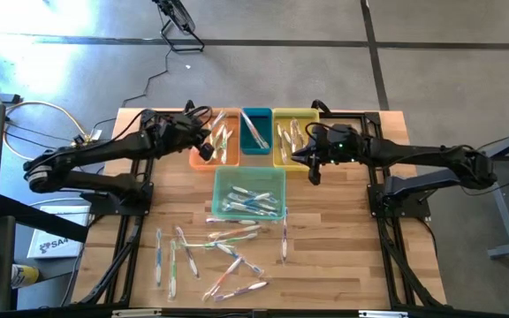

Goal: Pick & Place Toothbrushes
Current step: Put the green toothbrush into the orange bin

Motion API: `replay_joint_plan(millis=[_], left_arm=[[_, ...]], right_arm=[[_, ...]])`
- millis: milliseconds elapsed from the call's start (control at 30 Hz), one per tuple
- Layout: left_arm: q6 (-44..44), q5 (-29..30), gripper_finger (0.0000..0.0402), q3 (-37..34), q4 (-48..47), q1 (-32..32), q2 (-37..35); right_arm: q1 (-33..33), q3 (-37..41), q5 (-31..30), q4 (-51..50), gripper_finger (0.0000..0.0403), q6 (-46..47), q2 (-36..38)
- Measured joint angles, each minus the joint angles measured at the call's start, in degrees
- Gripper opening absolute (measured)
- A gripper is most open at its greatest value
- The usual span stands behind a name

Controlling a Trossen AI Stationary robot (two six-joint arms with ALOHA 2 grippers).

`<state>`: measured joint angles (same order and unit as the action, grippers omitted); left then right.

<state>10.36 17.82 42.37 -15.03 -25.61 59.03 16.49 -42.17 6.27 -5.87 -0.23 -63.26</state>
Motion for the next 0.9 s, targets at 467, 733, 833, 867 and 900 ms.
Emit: replay_joint_plan(millis=[467,733,833,867,900], left_arm=[[5.2,-4.4,0.0,0.0,2.4,-7.7,11.3],[7.6,-6.3,0.0,0.0,5.1,-9.8,16.7],[8.2,-7.1,0.0,0.0,5.1,-10.0,18.6],[8.2,-7.2,0.0,0.0,4.9,-10.1,19.1],[8.2,-7.2,0.0,0.0,5.3,-10.1,19.6]], right_arm=[[0.0,0.0,-0.3,1.7,0.0055,0.0,-2.0],[0.0,0.0,-0.2,1.7,0.0055,0.0,-2.0],[0.0,0.0,-0.2,1.7,0.0055,0.0,-2.0],[0.0,0.0,-0.2,1.7,0.0055,0.0,-2.0],[0.0,0.0,-0.1,1.7,0.0055,0.0,-2.0]])
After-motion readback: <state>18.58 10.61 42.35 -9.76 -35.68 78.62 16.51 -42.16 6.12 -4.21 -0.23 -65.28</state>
